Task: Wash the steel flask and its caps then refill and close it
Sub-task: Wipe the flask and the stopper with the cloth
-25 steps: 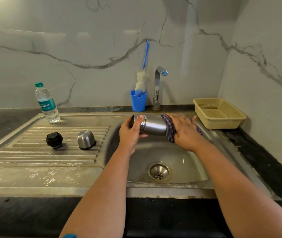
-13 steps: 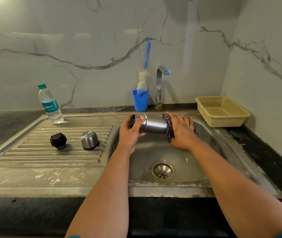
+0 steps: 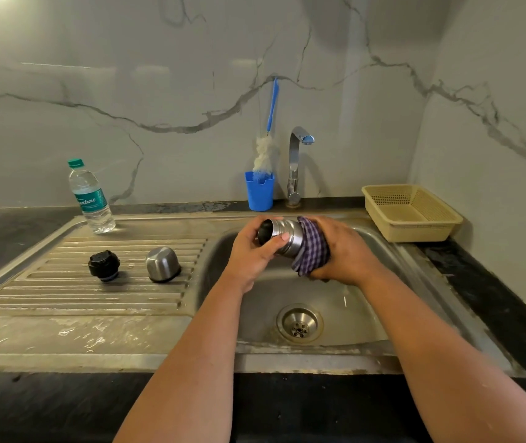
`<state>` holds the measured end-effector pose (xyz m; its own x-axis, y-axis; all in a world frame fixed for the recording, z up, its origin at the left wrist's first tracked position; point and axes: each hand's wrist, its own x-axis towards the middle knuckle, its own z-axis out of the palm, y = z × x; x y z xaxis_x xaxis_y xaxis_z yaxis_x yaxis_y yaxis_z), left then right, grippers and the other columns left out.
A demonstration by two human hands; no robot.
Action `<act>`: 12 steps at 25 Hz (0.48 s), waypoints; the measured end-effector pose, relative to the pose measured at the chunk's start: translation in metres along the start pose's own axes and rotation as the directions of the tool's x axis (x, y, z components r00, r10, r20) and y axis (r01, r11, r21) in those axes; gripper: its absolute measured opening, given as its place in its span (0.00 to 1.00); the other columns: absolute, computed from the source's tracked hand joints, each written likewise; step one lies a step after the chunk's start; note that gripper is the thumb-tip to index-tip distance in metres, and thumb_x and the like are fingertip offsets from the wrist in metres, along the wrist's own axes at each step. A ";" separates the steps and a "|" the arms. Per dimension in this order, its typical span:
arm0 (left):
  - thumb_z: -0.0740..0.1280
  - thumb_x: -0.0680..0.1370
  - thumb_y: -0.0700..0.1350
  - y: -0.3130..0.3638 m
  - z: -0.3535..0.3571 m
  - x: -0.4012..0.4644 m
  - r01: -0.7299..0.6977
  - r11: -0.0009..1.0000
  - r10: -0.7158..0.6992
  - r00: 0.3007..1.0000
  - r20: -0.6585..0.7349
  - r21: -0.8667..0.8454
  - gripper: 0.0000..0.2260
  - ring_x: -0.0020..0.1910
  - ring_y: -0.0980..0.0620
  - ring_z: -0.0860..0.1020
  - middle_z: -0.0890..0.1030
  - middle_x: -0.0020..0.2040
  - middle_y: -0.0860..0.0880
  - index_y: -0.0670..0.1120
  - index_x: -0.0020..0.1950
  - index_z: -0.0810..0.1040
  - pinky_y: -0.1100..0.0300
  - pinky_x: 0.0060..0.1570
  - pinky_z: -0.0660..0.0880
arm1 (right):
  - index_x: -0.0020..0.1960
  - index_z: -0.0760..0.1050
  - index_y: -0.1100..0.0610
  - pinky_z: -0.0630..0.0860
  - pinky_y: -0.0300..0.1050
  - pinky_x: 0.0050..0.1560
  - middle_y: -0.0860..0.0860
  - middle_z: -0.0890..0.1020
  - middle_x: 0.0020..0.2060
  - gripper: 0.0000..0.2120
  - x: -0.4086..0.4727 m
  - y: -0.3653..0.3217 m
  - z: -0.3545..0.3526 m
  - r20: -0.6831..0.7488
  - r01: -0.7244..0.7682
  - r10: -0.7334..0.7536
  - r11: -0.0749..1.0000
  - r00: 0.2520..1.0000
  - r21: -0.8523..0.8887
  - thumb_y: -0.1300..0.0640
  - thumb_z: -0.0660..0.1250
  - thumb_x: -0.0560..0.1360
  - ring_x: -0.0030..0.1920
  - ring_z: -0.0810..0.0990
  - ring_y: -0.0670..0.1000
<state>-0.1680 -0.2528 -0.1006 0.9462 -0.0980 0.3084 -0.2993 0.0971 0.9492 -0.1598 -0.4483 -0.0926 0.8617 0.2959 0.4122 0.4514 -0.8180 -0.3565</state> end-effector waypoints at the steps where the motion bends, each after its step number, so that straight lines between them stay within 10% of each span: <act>1: 0.71 0.76 0.37 0.002 0.001 -0.001 -0.008 1.000 0.008 1.000 0.025 -0.012 0.11 0.48 0.54 0.83 0.82 0.51 0.49 0.48 0.57 0.79 0.61 0.44 0.79 | 0.68 0.65 0.47 0.74 0.51 0.62 0.44 0.76 0.59 0.46 -0.001 -0.001 -0.001 -0.056 0.027 -0.029 0.999 0.998 -0.030 0.44 0.79 0.54 0.60 0.74 0.48; 6: 0.66 0.73 0.63 0.005 0.009 -0.001 0.150 0.986 -0.160 0.975 -0.155 -0.075 0.15 0.55 0.49 0.82 0.81 0.56 0.49 0.56 0.54 0.78 0.54 0.49 0.81 | 0.64 0.70 0.53 0.74 0.46 0.57 0.48 0.79 0.56 0.34 0.004 -0.006 0.006 -0.247 0.108 -0.175 0.959 0.953 -0.262 0.37 0.71 0.63 0.54 0.77 0.50; 8: 0.57 0.69 0.76 0.002 0.013 0.000 0.264 0.948 -0.181 0.908 -0.379 0.180 0.28 0.43 0.50 0.84 0.84 0.44 0.49 0.53 0.46 0.78 0.53 0.45 0.82 | 0.63 0.70 0.52 0.74 0.49 0.57 0.49 0.79 0.56 0.32 0.007 -0.006 0.012 -0.248 0.090 -0.188 0.930 0.950 -0.357 0.38 0.70 0.65 0.54 0.76 0.50; 12: 0.53 0.75 0.74 -0.003 0.015 0.003 0.372 0.861 -0.179 0.860 -0.477 0.348 0.33 0.32 0.52 0.81 0.82 0.34 0.49 0.45 0.41 0.79 0.58 0.33 0.77 | 0.62 0.70 0.53 0.71 0.49 0.62 0.50 0.78 0.56 0.28 0.003 -0.013 0.020 -0.228 0.141 -0.280 0.864 0.933 -0.484 0.48 0.74 0.66 0.57 0.76 0.51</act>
<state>-0.1662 -0.2686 -0.1021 0.9263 0.3711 0.0656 0.0516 -0.2973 0.9534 -0.1581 -0.4272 -0.1034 0.6245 0.3928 0.6751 0.3994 -0.9034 0.1562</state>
